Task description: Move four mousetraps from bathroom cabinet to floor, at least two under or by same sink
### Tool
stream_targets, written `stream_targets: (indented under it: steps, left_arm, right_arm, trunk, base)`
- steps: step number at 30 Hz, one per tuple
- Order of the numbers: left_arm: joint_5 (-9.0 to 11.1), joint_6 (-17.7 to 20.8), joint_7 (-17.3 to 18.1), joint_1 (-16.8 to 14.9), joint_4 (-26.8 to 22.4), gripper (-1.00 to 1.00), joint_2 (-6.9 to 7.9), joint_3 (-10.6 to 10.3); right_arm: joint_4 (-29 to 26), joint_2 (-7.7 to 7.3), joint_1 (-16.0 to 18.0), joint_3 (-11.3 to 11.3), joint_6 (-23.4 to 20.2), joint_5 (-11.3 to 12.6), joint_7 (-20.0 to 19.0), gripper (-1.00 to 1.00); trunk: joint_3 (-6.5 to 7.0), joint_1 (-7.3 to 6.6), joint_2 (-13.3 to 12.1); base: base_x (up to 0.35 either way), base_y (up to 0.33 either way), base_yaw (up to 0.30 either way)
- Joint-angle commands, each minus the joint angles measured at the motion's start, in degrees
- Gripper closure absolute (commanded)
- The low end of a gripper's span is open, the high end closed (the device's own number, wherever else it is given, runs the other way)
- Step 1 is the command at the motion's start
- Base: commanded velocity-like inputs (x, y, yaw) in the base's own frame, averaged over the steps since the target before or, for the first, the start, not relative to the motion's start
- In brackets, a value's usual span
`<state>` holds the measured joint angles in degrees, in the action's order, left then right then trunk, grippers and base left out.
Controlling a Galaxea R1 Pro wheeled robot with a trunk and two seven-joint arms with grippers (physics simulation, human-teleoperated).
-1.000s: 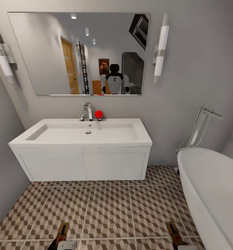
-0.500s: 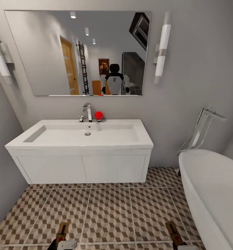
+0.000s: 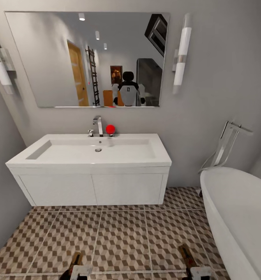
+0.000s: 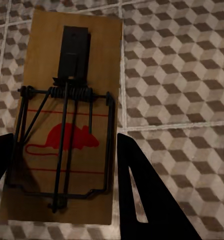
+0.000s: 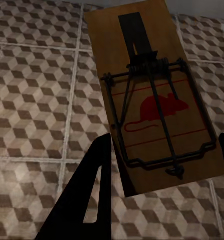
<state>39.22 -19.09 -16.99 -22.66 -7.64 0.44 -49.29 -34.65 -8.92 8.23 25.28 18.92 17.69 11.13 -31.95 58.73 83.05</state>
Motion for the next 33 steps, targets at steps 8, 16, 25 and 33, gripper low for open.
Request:
stream_targets:
  steps: [8, 16, 25, 33]
  left_arm:
    - [-0.09, 17.89, -0.45, -0.26, -20.57, 1.00, 5.89, 14.66]
    - [-0.44, 28.21, -0.49, -0.43, -29.52, 1.00, 11.73, 23.48]
    - [-0.65, 28.69, -0.17, -0.46, -34.45, 1.00, 14.31, 23.98]
    - [-0.64, 29.13, -0.29, -0.46, -39.55, 1.00, 14.78, 23.71]
  right_arm:
    - [-11.22, 2.18, 8.26, 0.47, -17.65, 0.49, 4.28, 1.00]
    - [-10.37, 4.89, 16.24, 0.47, -24.92, 0.42, 4.52, 1.00]
    - [-8.93, 4.70, 17.33, 0.44, -25.48, 0.57, 4.44, 1.00]
    - [-10.68, 4.62, 17.35, 0.36, -25.34, 0.59, 4.58, 1.00]
  trunk:
    - [-0.06, 0.00, 0.03]
    - [-0.06, 0.00, 0.03]
    - [-0.06, 0.00, 0.03]
    - [-0.06, 0.00, 0.03]
  base:
    - [0.000, 0.000, 0.000]
    - [0.000, 0.000, 0.000]
    - [0.000, 0.000, 0.000]
    - [0.000, 0.000, 0.000]
